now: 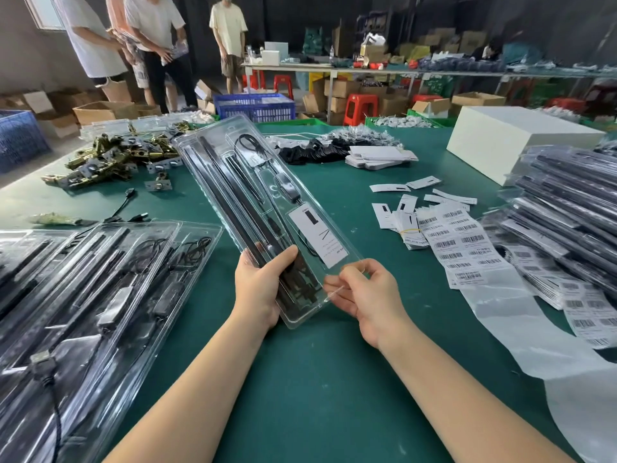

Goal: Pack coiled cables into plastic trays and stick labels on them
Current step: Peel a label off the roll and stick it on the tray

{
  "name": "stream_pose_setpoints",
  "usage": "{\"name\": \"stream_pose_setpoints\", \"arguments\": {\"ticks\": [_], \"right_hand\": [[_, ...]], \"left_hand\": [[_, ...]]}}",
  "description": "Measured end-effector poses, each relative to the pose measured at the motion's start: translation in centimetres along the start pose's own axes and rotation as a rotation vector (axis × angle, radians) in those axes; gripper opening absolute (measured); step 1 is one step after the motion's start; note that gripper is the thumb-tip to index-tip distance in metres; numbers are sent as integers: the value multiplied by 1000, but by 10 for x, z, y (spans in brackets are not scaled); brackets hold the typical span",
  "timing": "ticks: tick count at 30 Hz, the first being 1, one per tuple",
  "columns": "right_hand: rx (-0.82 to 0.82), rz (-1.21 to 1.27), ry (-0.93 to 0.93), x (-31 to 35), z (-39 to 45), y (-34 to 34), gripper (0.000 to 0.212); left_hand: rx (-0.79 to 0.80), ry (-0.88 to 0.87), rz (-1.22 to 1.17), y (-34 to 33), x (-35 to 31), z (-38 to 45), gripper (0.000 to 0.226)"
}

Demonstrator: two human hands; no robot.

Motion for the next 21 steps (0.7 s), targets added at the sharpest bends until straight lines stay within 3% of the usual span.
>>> {"name": "stream_pose_setpoints", "arguments": {"ticks": [5,10,16,21], "right_hand": [[96,13,-16,0,2,-5,8],[64,-143,44,7,2,0,8],[247,-158,-119,10,4,5,8],[29,-136,76,30,10,30,10]], "left_hand": [[-11,19,-15,3,0,2,38],[5,23,3,2,0,2,39],[52,87,38,-5,2,1,38],[209,172,229,-17,3,-4,40]]}}
Point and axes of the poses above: each hand's wrist, its own z-axis towards the middle knuckle, its own y-axis out of the back of the hand, x = y × z, the point moved 9 cm from there along z, towards the middle knuckle, and after that the axes turned 11 degrees about x, right-handed, at the moved point
